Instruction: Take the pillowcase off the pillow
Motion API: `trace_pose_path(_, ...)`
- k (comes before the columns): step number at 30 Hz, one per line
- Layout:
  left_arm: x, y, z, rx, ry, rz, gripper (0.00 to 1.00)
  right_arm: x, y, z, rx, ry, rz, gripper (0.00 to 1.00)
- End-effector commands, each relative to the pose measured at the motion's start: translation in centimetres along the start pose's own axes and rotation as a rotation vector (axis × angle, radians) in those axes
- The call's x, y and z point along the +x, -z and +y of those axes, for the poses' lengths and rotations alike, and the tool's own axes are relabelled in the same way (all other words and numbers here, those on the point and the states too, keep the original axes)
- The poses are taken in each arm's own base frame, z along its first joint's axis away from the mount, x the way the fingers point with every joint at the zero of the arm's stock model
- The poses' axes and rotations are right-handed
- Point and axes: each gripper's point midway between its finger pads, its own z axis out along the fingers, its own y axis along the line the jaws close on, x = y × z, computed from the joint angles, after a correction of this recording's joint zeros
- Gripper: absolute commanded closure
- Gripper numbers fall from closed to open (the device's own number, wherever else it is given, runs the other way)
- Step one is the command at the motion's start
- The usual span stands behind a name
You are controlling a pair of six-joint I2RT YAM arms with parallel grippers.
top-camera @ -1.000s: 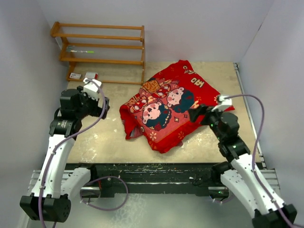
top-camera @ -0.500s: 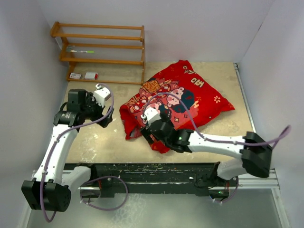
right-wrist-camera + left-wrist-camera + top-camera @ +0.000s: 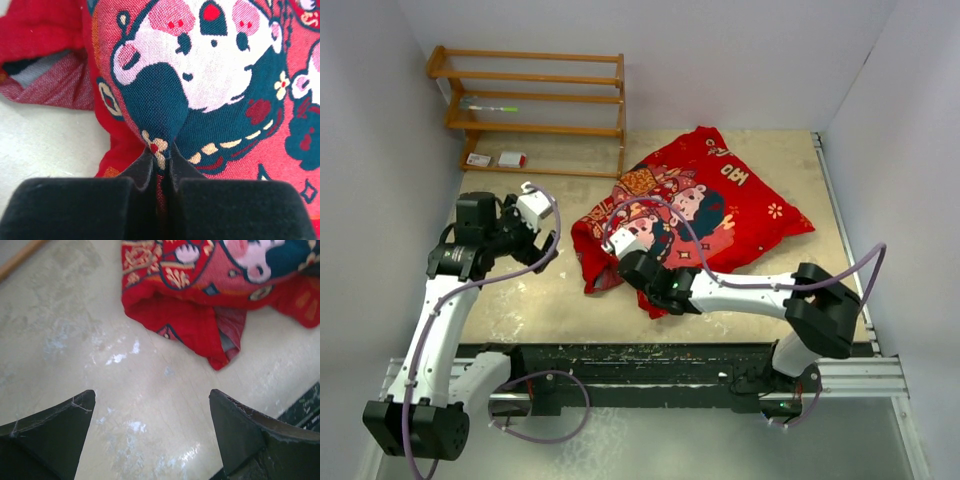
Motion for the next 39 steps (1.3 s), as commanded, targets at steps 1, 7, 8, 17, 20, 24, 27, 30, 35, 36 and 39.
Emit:
trace_pose_path(1, 1.2, 0.8, -1.3, 0.083, -0.083, 0.055, 0.01, -7.3, 3.2, -0.9, -0.096, -0.145, -0.156, 1.0)
trace_pose_path(7, -0.6, 4.1, -3.0, 0.057, -0.249, -0.091, 0.01, -16.3, 10.5, -3.8, -0.241, -0.195, -0.355, 1.0)
trace_pose_path(8, -1.0, 4.8, -3.5, 0.062, -0.291, -0.122, 0.01, -17.8, 11.8, -4.4, -0.254, -0.206, -0.387, 1.0)
trace_pose_path(17, -6.1, 10.4, -5.6, -0.003, -0.608, -0.365, 0.01, -24.0, 19.5, -6.5, -0.412, -0.195, -0.514, 1.0)
trace_pose_path(20, -6.9, 10.8, -5.4, -0.005, -0.655, -0.364, 0.01, -22.8, 19.6, -6.4, -0.429, -0.205, -0.496, 1.0)
trace_pose_path(24, -7.8, 11.1, -4.9, -0.035, -0.671, -0.384, 0.01, -21.4, 20.0, -6.4, -0.463, -0.236, -0.497, 1.0)
trace_pose_path(27, -6.8, 10.8, -6.2, 0.037, -0.732, -0.374, 0.01, -20.6, 20.6, -7.2, -0.475, -0.282, -0.513, 1.0)
trace_pose_path(30, -4.3, 10.1, -8.7, 0.174, -0.836, -0.369, 0.01, -20.3, 21.3, -7.7, -0.507, -0.313, -0.534, 1.0)
trace_pose_path(35, -5.5, 9.5, -8.5, 0.132, -0.878, -0.457, 0.01, -20.8, 22.8, -8.0, -0.55, -0.314, -0.558, 1.0)
trace_pose_path(36, -5.7, 9.5, -8.5, 0.134, -0.883, -0.47, 0.01, -21.0, 23.0, -8.0, -0.556, -0.314, -0.564, 1.0)
trace_pose_path(39, -4.6, 9.3, -9.9, 0.195, -1.007, -0.491, 0.01, -21.7, 23.9, -8.4, -0.57, -0.317, -0.59, 1.0)
